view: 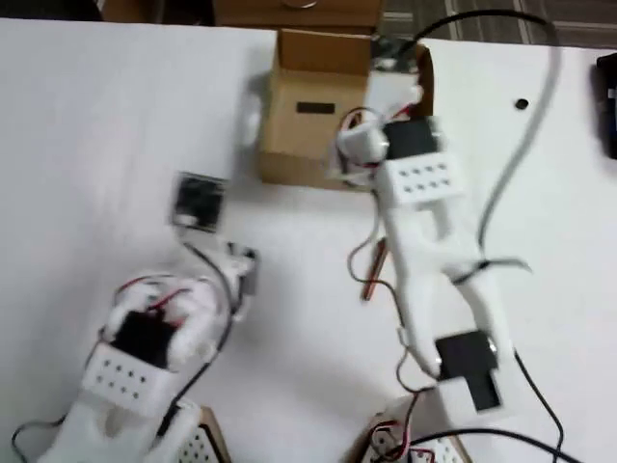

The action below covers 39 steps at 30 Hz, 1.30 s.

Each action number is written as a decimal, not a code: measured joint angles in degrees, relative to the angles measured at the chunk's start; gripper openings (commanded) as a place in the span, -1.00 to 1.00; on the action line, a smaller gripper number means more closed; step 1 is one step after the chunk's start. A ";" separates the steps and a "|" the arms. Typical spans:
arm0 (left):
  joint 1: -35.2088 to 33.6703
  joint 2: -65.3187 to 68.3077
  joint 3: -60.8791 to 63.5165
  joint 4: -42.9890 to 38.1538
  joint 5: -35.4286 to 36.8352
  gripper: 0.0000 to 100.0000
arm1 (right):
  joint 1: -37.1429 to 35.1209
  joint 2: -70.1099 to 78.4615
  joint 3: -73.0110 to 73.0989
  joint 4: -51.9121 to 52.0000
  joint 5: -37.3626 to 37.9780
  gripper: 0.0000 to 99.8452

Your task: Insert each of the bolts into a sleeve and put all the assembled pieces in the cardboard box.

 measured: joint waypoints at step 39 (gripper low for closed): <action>21.01 101.27 -90.64 21.45 7.30 -0.68 | 33.14 -50.29 60.31 -27.69 28.48 -0.96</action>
